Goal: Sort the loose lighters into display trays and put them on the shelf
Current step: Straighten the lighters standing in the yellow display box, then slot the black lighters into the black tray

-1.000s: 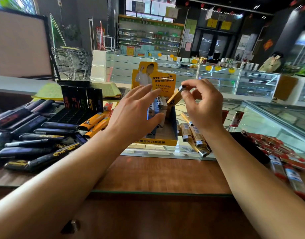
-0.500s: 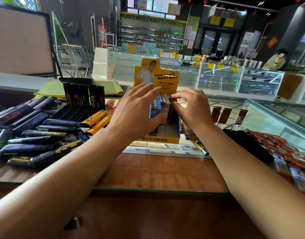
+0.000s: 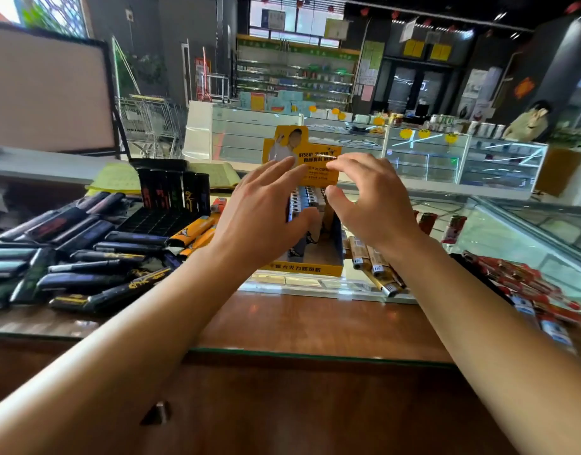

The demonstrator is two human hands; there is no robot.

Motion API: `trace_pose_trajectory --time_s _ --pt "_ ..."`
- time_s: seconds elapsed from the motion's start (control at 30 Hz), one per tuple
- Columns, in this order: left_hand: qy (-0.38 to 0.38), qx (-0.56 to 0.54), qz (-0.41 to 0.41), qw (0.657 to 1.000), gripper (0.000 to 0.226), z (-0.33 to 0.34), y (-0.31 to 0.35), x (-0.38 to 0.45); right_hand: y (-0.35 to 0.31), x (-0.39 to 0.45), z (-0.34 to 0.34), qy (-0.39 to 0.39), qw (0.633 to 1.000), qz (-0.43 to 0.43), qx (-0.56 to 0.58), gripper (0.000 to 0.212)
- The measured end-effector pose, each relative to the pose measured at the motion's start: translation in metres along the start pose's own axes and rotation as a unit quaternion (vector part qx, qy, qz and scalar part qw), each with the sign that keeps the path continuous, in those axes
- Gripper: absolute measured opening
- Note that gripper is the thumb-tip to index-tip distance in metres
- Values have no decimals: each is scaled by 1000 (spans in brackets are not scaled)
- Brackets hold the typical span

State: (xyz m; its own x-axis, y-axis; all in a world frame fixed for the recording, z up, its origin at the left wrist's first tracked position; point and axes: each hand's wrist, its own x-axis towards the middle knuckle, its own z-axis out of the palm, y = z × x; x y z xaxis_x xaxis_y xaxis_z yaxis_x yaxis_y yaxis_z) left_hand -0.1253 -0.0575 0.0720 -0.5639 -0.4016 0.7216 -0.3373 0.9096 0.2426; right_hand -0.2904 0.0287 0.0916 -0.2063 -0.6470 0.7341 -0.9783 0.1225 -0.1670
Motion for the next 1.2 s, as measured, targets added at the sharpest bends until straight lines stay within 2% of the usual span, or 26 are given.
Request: trace_pose_trajectory --time_s 0.17,0.4,0.57,0.77,0.93,1.2 --pt "16 -3 -14 1000 63 -36 -1 -29 -39 -25 -8 5 999 -35 15 39" --pt "18 16 -24 999 59 -72 -19 -107 -96 -63 16 -67 993 -61 72 44" --pt "35 27 -88 995 54 -100 -42 -154 -131 -78 35 -102 987 -87 89 54" --pt "38 68 -146 986 59 -119 -79 -192 -157 -87 51 -126 981 -98 112 51" --pt "-18 102 -108 989 66 -112 -86 -198 -166 -90 54 -137 981 -88 104 50" --pt "-38 111 -92 989 52 -101 -81 -190 -167 -92 51 -133 983 -84 97 49"
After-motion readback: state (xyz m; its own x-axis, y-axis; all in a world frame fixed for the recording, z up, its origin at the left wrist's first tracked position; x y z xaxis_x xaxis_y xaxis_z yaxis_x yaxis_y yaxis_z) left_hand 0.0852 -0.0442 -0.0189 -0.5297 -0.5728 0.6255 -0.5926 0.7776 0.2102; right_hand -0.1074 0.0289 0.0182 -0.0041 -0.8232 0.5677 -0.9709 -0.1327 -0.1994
